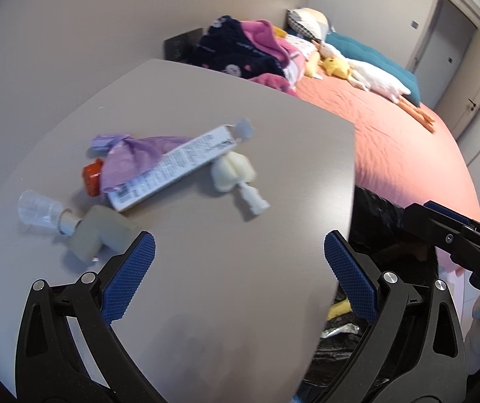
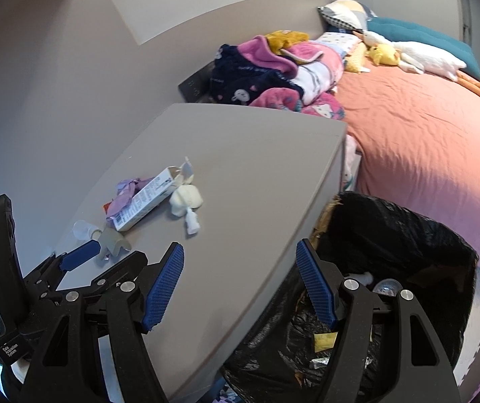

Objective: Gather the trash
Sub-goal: 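Move both open tools back over the remaining trash on the table, then grasp the grey pipe elbow with the left tool while the right tool grasps the white foam piece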

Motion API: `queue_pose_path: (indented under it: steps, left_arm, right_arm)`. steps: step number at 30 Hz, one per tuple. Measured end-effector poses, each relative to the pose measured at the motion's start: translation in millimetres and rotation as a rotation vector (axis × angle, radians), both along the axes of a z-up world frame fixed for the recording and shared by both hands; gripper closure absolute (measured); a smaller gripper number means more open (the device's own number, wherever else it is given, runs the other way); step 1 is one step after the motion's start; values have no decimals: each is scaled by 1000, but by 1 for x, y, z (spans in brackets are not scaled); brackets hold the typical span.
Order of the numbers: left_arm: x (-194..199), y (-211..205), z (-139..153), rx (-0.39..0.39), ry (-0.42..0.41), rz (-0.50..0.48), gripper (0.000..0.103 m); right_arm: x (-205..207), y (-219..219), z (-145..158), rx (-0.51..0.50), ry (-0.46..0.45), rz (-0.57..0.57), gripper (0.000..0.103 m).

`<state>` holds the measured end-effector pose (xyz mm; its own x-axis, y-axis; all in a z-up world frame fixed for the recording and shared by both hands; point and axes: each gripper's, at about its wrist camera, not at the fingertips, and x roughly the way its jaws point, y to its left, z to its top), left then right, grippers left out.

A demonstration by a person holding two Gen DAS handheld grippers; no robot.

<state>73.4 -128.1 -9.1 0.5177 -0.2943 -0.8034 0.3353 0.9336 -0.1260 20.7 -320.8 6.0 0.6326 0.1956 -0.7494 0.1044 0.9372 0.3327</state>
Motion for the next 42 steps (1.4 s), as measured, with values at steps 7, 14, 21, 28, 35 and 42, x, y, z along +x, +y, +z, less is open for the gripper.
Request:
queue_pose_path:
  steps: [7,14,21,28,35,42]
  left_arm:
    - [9,23,-4,8,-1,59,6]
    - [24,47,-15,20,19,122,6]
    - [38,66,-27,41,44,179,6]
    - [52,74,-40,61,70,197,6]
    - [59,76,-51,88,86,190,6]
    - [62,83,-54,103,75,214,13]
  right_arm:
    - [21,21,-5,-11,14,49,33]
    - [46,41,-18,-23,48,96,33]
    - [70,59,-30,-30,80,137,33]
    - [96,72,-46,-47,109,167,33]
    - [121,84,-64,-74,142,191,33]
    - [138,95,-77,-109,159,213,33]
